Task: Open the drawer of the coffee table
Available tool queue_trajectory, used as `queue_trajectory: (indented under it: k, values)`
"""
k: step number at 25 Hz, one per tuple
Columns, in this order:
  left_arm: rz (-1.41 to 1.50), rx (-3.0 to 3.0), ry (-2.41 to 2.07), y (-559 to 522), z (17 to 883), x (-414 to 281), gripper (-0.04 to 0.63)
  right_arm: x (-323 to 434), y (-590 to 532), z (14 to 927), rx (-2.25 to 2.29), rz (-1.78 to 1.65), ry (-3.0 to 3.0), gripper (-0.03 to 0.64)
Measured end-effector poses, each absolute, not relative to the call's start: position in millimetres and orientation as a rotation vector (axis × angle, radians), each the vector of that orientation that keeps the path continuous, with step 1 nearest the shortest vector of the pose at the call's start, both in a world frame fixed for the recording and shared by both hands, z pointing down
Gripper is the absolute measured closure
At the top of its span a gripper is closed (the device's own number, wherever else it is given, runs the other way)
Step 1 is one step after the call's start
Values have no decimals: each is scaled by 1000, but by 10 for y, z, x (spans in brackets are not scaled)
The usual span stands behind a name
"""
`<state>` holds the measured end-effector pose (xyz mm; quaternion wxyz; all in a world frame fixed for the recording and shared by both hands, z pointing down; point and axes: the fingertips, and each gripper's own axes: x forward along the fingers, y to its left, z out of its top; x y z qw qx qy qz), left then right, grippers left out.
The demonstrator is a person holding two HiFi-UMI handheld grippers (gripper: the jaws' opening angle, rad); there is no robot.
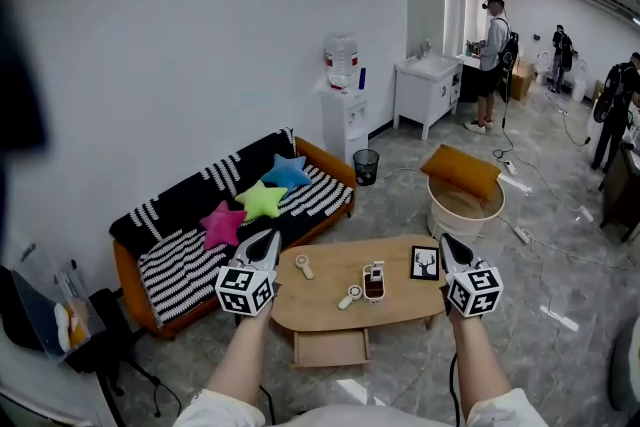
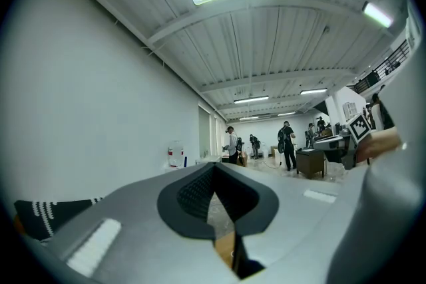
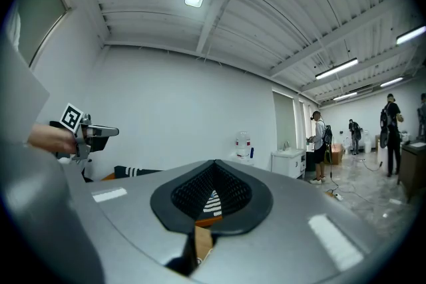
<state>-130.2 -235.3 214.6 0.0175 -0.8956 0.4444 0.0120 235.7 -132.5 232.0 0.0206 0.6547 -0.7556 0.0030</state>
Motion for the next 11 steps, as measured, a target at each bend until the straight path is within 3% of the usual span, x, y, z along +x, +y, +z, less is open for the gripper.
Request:
queue_trajectory:
  k: [11]
  values:
    - [47,-2791,1374,-2321,2138,-1224,597,2388,-1325,2266,2016,1,-2354,614]
